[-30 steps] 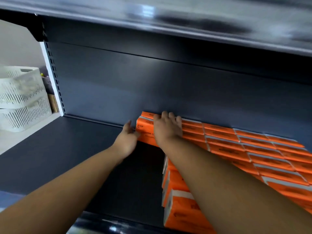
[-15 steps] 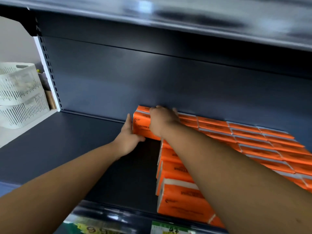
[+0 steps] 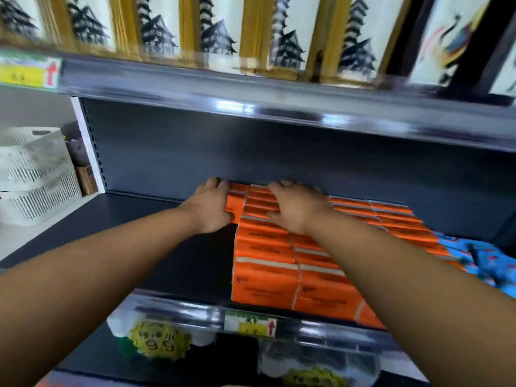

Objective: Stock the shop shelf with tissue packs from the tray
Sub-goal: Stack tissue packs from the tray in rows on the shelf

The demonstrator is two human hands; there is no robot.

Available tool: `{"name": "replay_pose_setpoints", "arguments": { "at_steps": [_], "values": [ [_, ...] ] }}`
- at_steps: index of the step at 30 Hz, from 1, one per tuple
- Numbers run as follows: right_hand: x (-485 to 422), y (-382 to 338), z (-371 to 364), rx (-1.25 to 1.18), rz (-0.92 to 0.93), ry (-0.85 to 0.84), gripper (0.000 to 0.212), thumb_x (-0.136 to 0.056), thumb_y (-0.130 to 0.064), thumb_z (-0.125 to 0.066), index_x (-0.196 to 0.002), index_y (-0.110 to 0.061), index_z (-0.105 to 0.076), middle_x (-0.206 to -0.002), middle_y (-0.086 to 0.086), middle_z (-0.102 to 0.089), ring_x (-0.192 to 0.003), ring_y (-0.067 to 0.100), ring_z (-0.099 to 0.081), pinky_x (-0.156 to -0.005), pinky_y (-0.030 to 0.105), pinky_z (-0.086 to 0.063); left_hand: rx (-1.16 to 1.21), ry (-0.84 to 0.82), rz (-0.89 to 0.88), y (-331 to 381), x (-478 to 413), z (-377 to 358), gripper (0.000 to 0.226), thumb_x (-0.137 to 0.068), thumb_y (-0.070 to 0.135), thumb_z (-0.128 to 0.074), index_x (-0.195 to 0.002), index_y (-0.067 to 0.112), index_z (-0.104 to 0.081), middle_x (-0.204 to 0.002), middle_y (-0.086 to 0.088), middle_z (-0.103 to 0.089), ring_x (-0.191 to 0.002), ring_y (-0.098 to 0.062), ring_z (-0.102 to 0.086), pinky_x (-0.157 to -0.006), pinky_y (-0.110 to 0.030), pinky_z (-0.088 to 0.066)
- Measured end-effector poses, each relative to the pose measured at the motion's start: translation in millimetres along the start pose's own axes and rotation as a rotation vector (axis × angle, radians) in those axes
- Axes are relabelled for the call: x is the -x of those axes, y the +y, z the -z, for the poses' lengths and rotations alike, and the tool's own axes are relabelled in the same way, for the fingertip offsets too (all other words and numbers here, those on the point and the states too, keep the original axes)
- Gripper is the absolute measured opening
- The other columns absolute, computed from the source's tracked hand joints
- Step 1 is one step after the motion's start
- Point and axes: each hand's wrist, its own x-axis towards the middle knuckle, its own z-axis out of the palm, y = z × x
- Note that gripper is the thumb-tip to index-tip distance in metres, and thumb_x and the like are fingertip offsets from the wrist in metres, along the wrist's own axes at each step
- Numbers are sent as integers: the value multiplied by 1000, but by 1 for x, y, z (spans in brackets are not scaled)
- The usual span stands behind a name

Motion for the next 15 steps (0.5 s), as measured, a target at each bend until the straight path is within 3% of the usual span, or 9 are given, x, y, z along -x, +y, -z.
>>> {"name": "replay_pose_setpoints", "arguments": {
  "at_steps": [3,8,15],
  "values": [
    [38,13,12,-22,-47,18,59,-88,-47,-57,-138,-22,-38,-141,6,-45,-129,30,-44,-103,44,-36,-67,-45,-72,26,17,3,71,-78,43,-66,-133,11,-36,-133,-16,-41,-129,-38,-38,-107,-46,-35],
    [103,41,14,-77,-144,12,65,-85,-48,-60,-141,-24,-36,-144,5,-43,-132,30,-42,-107,44,-37,-154,-71,-128,65,51,-4,71,-81,28,-64,-140,6,-30,-137,-17,-38,-130,-35,-34,-105,-39,-35],
    [173,58,1,-212,-204,63,64,-83,-48,-63,-139,-27,-40,-141,2,-45,-130,28,-43,-103,45,-41,-162,-70,-202,94,86,-14,72,-83,35,-65,-141,9,-31,-139,-15,-37,-133,-32,-34,-107,-36,-34]
  ]
}}
